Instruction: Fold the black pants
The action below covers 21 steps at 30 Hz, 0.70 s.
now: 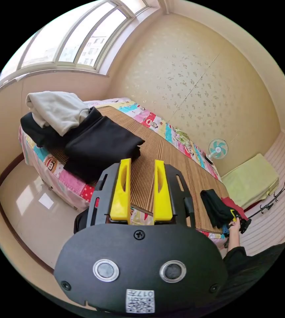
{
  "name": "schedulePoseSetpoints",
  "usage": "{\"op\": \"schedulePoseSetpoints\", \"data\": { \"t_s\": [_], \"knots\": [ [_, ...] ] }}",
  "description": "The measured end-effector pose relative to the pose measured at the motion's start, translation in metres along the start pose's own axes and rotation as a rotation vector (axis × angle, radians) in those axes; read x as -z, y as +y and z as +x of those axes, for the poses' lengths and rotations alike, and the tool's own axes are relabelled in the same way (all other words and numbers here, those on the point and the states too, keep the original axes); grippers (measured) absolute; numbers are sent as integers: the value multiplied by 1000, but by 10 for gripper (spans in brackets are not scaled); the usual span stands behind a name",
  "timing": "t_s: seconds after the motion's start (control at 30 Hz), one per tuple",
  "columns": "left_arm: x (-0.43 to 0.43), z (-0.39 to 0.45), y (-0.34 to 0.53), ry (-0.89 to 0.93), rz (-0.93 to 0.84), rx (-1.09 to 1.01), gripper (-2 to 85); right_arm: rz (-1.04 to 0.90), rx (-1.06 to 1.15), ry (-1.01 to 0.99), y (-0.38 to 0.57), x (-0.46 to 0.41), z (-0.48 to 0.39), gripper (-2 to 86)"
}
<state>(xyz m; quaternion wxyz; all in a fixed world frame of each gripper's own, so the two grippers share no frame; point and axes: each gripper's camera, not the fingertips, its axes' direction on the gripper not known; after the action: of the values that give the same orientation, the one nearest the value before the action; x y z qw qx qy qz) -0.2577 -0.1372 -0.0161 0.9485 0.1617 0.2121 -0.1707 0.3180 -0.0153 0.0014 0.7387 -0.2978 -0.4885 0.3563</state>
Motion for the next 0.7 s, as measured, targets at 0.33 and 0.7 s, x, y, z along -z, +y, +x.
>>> {"op": "schedulePoseSetpoints", "data": {
  "t_s": [0.33, 0.7],
  "knots": [
    [-17, 127, 65, 175, -162, -218, 100, -700, 1253, -561, 233, -98, -338, 77],
    [-155, 268, 91, 451, -578, -510, 124, -1034, 1192, -607, 447, 11, -214, 76]
  ]
}}
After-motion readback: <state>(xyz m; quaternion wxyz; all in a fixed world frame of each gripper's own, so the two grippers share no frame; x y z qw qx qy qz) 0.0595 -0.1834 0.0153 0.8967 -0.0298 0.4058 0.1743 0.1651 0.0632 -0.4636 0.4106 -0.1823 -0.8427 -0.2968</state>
